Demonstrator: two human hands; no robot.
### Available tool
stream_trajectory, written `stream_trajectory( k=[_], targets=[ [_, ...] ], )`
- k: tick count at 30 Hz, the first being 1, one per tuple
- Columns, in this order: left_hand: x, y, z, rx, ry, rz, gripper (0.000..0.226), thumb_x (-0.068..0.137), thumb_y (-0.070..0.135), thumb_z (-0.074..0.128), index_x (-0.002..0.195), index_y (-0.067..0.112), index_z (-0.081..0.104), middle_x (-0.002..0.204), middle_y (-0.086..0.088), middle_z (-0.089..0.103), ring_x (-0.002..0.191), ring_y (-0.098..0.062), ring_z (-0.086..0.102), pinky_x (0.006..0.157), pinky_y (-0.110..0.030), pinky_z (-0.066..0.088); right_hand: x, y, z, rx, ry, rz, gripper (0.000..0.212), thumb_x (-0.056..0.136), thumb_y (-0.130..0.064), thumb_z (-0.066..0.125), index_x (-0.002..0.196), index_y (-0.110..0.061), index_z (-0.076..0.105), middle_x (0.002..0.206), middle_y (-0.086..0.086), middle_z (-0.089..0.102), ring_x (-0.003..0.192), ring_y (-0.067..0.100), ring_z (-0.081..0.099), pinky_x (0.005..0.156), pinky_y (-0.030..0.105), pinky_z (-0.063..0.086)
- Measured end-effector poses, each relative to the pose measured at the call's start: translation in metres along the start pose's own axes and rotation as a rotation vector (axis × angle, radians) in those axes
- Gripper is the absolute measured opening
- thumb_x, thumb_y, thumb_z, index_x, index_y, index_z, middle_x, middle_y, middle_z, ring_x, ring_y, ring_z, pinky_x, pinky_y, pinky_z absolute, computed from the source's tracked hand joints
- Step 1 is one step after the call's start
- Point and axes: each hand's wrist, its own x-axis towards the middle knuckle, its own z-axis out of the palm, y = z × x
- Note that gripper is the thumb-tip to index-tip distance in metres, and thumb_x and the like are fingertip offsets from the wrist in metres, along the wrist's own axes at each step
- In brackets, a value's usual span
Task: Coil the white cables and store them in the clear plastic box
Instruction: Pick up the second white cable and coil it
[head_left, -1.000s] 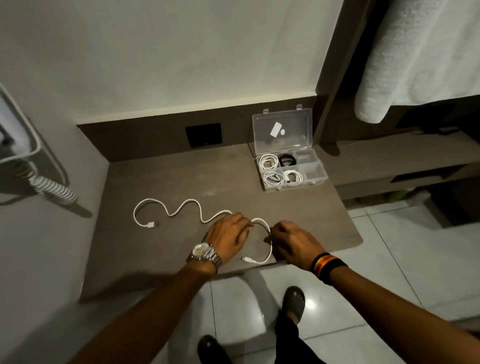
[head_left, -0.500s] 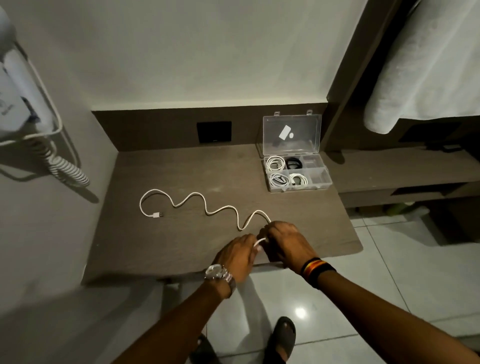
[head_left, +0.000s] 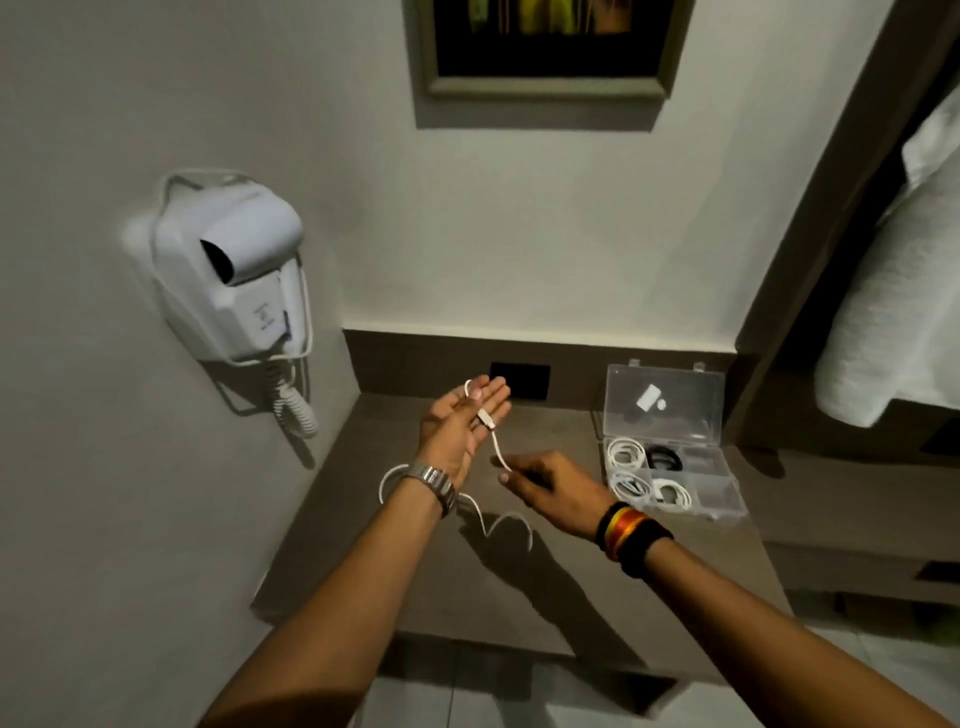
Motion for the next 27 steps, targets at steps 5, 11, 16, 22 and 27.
stream_trajectory(
  k=[5,11,16,22,27],
  targets=[
    [-0.006,0.014,-0.011,0.909,-0.119,0.278,0.02,0.103,0.012,0.048,0.112,0.012,0.066,0.103,-0.002,0.075,0.097,-0.013,0.072,0.085,-0.027,0.057,0.018,-0.036,-0.045,-0.255,0.099,-0.177,0.023,0.096,-0.041,0.061,0.096,-0.023,0.074,0.081,-0.001,0.074,0.071,0.016,0.068,0.07,0.041,0.057],
    [-0.032,0.034,-0.003,0.851,-0.326,0.165,0.033,0.106,0.023,0.04,0.113,0.001,0.063,0.089,-0.017,0.074,0.073,-0.03,0.07,0.07,-0.035,0.057,0.042,-0.034,-0.087,0.088,0.277,-0.128,0.017,0.077,-0.035,0.086,0.085,-0.021,0.08,0.084,-0.006,0.079,0.083,0.008,0.074,0.078,0.034,0.061],
    [-0.037,0.045,0.005,0.586,-0.383,-0.079,0.031,0.106,0.017,0.04,0.119,-0.003,0.059,0.087,-0.013,0.071,0.062,-0.015,0.063,0.061,-0.023,0.053,0.049,-0.026,-0.067,0.434,0.362,-0.127,0.013,0.078,-0.014,0.086,0.087,-0.008,0.079,0.087,0.005,0.08,0.086,0.016,0.076,0.08,0.03,0.061],
    [-0.034,0.051,0.006,0.078,-0.247,-0.07,0.023,0.103,0.008,0.041,0.116,-0.001,0.058,0.105,-0.015,0.073,0.073,-0.016,0.07,0.065,-0.023,0.057,0.033,-0.031,-0.023,0.393,0.21,-0.025,0.02,0.1,-0.022,0.062,0.093,-0.011,0.078,0.063,-0.005,0.061,0.046,-0.001,0.046,0.053,0.017,0.04],
    [-0.016,0.057,-0.003,0.186,-0.09,0.069,0.02,0.106,0.008,0.036,0.106,0.0,0.055,0.123,-0.029,0.063,0.102,-0.03,0.071,0.09,-0.041,0.057,0.02,-0.037,-0.009,0.009,-0.074,-0.074,0.028,0.103,-0.035,0.054,0.108,-0.016,0.075,0.063,-0.003,0.062,0.056,0.008,0.055,0.066,0.03,0.05]
  ],
)
